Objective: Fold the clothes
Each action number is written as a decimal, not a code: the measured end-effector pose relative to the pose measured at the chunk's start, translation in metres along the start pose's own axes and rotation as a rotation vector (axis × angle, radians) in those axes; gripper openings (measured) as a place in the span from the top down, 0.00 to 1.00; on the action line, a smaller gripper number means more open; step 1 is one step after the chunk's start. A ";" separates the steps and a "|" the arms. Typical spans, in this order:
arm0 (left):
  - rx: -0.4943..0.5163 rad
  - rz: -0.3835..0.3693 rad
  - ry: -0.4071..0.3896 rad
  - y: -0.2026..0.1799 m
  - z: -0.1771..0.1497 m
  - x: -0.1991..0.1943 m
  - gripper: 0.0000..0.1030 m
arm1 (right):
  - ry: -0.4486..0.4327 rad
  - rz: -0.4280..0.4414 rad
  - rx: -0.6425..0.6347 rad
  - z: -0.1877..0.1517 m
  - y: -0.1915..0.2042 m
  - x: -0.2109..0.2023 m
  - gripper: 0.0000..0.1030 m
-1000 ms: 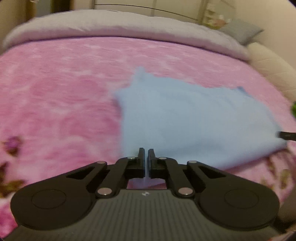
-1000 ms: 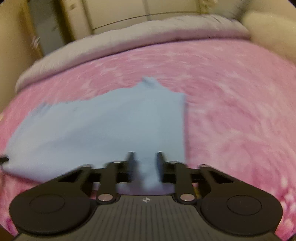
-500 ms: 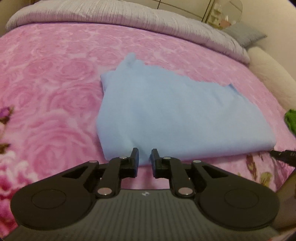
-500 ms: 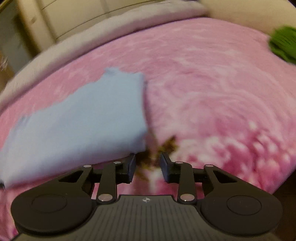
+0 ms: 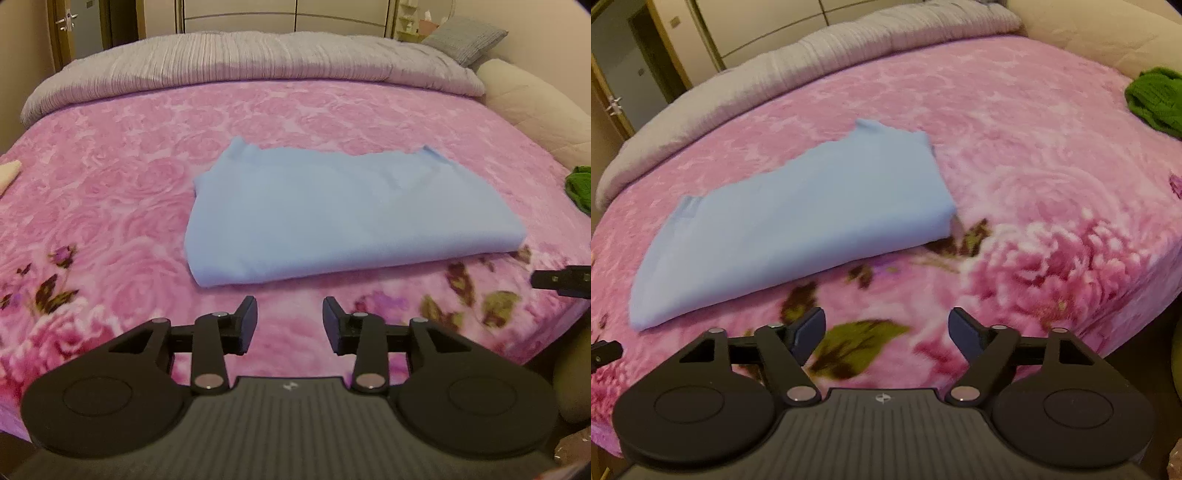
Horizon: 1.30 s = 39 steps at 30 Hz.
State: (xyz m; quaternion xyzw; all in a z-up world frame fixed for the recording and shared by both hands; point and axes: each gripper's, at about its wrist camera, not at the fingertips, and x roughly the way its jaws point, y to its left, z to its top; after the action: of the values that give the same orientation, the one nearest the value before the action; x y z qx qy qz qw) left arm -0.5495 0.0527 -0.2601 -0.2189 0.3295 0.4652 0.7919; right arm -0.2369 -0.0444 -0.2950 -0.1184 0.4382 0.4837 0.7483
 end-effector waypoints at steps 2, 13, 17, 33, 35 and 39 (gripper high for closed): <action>0.006 0.008 -0.017 -0.005 -0.002 -0.014 0.63 | -0.014 0.009 -0.016 -0.004 0.005 -0.010 0.23; 0.007 0.070 -0.068 -0.017 -0.011 -0.063 0.60 | -0.050 0.019 -0.082 -0.011 0.022 -0.044 0.18; 0.008 0.086 -0.065 -0.016 -0.012 -0.065 0.59 | -0.044 0.033 -0.106 -0.012 0.031 -0.039 0.16; -0.004 0.036 -0.016 -0.001 -0.015 -0.034 0.57 | -0.013 -0.041 -0.119 -0.021 0.045 -0.023 0.15; -0.005 0.031 -0.010 0.000 -0.013 -0.029 0.57 | -0.012 -0.052 -0.119 -0.020 0.045 -0.022 0.15; -0.015 0.022 0.006 0.002 -0.013 -0.018 0.56 | 0.001 -0.074 -0.119 -0.017 0.042 -0.015 0.15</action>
State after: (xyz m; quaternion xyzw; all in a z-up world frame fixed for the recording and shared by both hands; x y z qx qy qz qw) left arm -0.5624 0.0344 -0.2558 -0.2225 0.3308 0.4756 0.7842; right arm -0.2833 -0.0424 -0.2832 -0.1790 0.4043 0.4810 0.7571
